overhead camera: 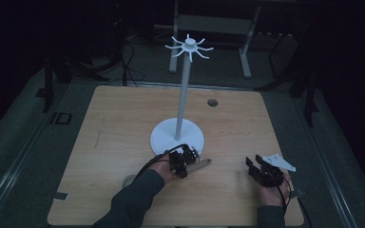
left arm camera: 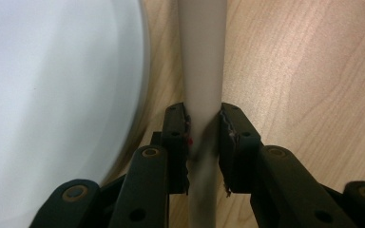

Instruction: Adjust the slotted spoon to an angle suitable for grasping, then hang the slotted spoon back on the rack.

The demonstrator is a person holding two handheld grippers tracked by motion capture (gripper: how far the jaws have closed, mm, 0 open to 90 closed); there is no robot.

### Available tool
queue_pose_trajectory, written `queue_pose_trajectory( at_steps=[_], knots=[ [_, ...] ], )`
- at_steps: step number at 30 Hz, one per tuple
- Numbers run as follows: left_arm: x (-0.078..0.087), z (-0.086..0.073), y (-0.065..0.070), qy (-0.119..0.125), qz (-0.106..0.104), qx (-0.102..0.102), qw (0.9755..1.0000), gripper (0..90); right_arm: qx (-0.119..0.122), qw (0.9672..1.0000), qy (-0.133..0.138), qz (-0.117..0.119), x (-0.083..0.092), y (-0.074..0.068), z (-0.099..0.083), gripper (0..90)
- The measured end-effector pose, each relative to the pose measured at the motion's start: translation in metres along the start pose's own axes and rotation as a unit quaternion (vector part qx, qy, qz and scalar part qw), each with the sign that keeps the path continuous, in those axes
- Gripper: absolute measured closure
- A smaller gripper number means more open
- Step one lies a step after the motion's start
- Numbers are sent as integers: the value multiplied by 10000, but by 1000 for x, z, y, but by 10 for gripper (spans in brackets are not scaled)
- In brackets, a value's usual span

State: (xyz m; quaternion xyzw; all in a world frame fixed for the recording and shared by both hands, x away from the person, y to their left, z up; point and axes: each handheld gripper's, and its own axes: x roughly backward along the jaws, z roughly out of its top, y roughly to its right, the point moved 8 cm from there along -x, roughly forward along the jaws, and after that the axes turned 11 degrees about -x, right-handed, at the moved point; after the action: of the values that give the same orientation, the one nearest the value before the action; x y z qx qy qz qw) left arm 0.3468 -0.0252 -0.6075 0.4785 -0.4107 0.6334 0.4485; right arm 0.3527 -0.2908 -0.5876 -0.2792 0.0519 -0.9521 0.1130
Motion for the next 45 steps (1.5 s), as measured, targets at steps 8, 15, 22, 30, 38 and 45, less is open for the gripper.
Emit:
queue_pose_trajectory(
  at_steps=[8,15,22,30,38,45],
  knots=[
    [19,3,-4,390,313,215,9985,743,-10,10000,1,-18,0,1,0,555],
    [40,4,-7,795,568,363,9946,743,-2,10000,8,-24,0,1,0,555],
    [53,6,-10,1117,735,563,9894,743,-9,10000,12,-24,0,1,0,554],
    [67,8,-13,1480,911,762,9818,742,-14,10000,11,-22,-1,1,0,553],
    [85,13,-17,1879,1234,1027,9690,743,4,10000,3,-23,-1,1,0,553],
    [99,15,-20,2152,1485,1191,9578,743,2,10000,-3,-19,-1,0,-1,552]
  ],
)
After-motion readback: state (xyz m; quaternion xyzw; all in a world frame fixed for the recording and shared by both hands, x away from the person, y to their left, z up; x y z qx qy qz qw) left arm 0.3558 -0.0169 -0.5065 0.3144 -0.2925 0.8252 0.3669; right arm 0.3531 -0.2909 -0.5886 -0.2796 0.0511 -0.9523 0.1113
